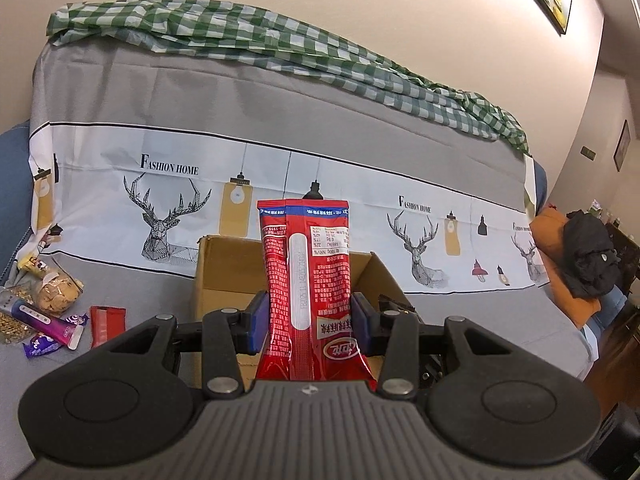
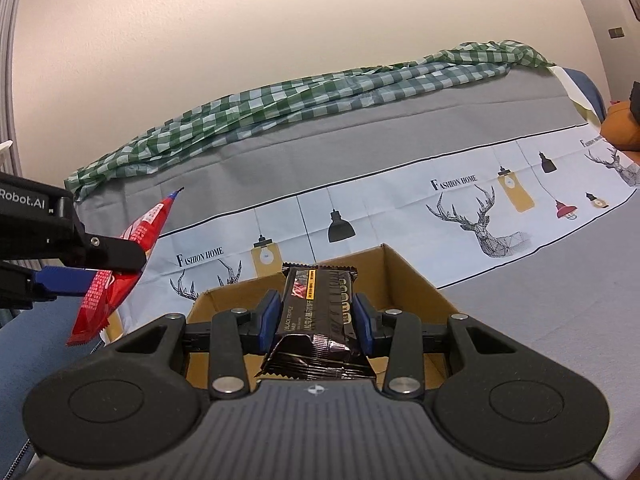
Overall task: Organize snacks
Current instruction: 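Carry both snacks over the box and open both tools to drop them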
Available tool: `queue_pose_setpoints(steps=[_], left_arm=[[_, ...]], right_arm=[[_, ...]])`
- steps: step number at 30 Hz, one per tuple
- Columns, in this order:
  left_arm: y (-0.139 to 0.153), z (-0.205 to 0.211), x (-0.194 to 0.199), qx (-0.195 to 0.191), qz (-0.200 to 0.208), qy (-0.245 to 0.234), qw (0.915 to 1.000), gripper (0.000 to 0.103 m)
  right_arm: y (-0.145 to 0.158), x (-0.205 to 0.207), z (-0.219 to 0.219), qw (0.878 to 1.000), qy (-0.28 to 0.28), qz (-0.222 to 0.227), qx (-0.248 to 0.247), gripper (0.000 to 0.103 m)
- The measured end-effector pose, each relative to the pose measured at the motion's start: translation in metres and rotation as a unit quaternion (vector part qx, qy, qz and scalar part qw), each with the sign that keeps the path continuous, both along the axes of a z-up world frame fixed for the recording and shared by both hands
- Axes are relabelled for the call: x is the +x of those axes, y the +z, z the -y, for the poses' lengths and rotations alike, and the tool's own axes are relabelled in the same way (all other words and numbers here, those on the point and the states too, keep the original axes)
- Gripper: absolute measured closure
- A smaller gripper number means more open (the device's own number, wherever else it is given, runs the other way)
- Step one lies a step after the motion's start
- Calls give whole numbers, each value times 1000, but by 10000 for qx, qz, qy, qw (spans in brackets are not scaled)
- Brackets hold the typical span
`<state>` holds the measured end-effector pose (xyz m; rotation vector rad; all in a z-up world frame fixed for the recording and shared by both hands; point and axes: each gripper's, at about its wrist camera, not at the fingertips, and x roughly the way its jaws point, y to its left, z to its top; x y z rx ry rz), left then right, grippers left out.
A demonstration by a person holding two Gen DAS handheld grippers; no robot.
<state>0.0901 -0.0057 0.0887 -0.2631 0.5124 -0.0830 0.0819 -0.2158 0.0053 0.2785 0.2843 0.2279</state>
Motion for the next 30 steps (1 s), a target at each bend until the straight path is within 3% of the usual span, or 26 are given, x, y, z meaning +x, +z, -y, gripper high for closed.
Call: queue_pose_setpoints(steps=[30], left_arm=[[6,32,30,34,-66,-275,9996,56]], right_arm=[[0,-1,0,9997,-228,18,-32,62]])
